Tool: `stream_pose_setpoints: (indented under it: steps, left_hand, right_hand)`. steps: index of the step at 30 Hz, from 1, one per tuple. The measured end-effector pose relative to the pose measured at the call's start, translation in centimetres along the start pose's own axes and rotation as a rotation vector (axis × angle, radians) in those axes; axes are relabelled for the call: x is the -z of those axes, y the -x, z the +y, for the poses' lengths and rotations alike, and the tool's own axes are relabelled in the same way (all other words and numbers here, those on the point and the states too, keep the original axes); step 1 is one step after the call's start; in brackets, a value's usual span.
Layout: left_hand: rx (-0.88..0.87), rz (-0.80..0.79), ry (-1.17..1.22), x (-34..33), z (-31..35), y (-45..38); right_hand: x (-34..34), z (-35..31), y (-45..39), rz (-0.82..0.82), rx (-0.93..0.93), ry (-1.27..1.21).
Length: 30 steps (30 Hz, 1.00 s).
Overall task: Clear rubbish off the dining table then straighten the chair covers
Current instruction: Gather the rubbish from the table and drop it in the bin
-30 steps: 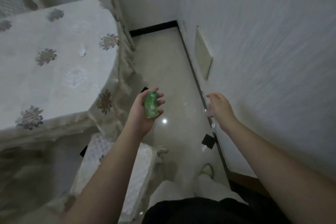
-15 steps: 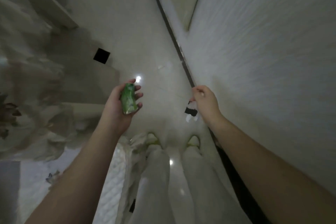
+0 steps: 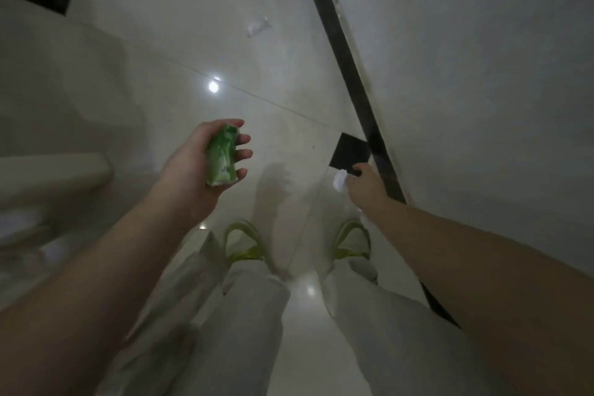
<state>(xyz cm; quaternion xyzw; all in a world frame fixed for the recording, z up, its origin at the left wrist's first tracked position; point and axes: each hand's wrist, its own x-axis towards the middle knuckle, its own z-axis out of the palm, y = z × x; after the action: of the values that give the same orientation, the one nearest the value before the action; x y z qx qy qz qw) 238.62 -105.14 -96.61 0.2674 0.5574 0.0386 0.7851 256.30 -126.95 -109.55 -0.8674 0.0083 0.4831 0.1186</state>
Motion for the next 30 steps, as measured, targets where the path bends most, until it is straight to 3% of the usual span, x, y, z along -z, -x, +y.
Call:
stream_pose_setpoints:
  steps: [4, 7, 11, 13, 17, 22, 25, 30]
  left_hand:
    - [0.064, 0.068, -0.039, 2.5, -3.8, -4.1]
    - [0.096, 0.086, -0.087, 2.9, -5.0, -6.5]
    - [0.074, 0.058, -0.086, 3.1, -5.0, -9.0]
    - [0.059, 0.058, -0.089, 2.9, -4.7, -9.7]
    - [0.04, 0.062, -0.068, 1.7, -4.3, -9.4]
    - [0.049, 0.059, -0.017, -0.5, -3.0, -5.9]
    - [0.037, 0.053, 0.012, -2.2, -1.4, -2.5]
    - [0.062, 0.041, 0.038, -5.1, 3.8, 4.3]
  right_hand:
    - [-4.2, 2.0, -5.9, -0.014, -0.157, 0.052]
    - [-6.1, 1.4, -7.5, 0.075, -0.297, 0.085]
    - [-8.4, 1.4, -9.6, 0.106, -0.293, 0.275]
    - [-8.8, 1.6, -10.1, 0.133, -0.311, 0.201]
    - [-8.2, 1.3, -9.1, 0.132, -0.176, 0.018]
    - [-3.9, -1.6, -3.5, -0.049, 0.019, -0.221]
    - [-0.6, -4.7, 1.2, -0.057, 0.163, -0.276]
    - [5.6, -9.6, 10.2, -0.043, 0.167, -0.331]
